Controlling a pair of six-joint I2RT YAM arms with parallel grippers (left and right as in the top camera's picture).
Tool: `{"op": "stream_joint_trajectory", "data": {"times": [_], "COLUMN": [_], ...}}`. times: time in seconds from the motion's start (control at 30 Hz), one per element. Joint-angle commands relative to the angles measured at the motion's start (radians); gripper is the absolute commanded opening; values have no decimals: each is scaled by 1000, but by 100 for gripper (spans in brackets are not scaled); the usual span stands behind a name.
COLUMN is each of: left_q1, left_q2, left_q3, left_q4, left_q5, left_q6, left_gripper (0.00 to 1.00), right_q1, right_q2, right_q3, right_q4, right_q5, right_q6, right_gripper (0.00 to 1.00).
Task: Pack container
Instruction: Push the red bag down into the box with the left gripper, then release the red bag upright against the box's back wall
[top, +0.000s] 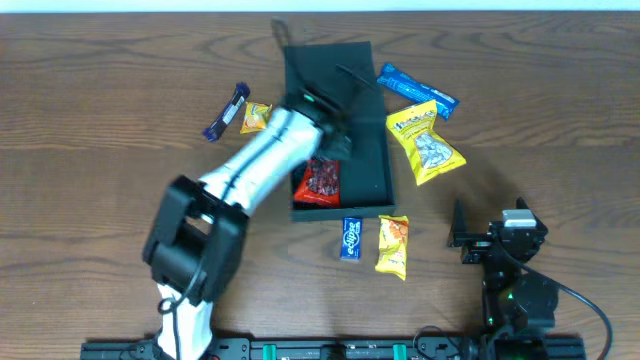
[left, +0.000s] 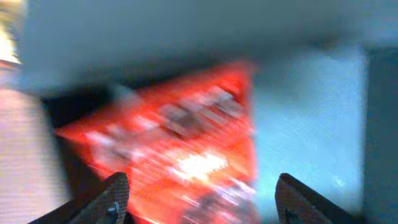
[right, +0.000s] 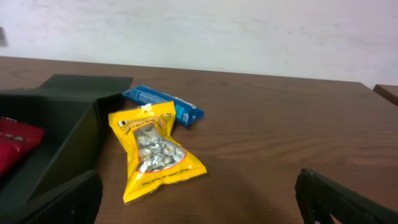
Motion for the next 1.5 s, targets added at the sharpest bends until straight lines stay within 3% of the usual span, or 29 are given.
{"op": "stream_joint_trajectory", "data": {"times": [0.0, 0.33, 0.77, 0.93, 1.1, 1.23, 1.47], "left_q1": [45, 54, 20, 19, 14, 12, 10], "left_q2": [-28, -13, 13, 14, 14, 14, 89], "left_q3": [32, 42, 42, 43, 51, 51, 51], "left_q4": [5, 130, 252, 213, 148, 149, 200], "left_q5": [56, 56, 78, 88, 161, 160, 140], "left_q6": [68, 101, 90, 82, -8, -68, -68], "left_gripper": [78, 86, 86, 86, 87, 87, 88], "right_q1": [-8, -8, -8, -8, -8, -8, -8], "right_q2": [-4, -4, -5, -5, -4, -5, -4], "right_q3": [-4, -4, -4, -4, -4, -4, -4], "right_q4": [0, 0, 0, 0, 0, 0, 0], "right_q5": [1, 1, 1, 1, 1, 1, 1], "right_q6": [-8, -8, -8, -8, -8, -8, -8], "right_gripper": [99, 99, 99, 99, 99, 99, 99]}}
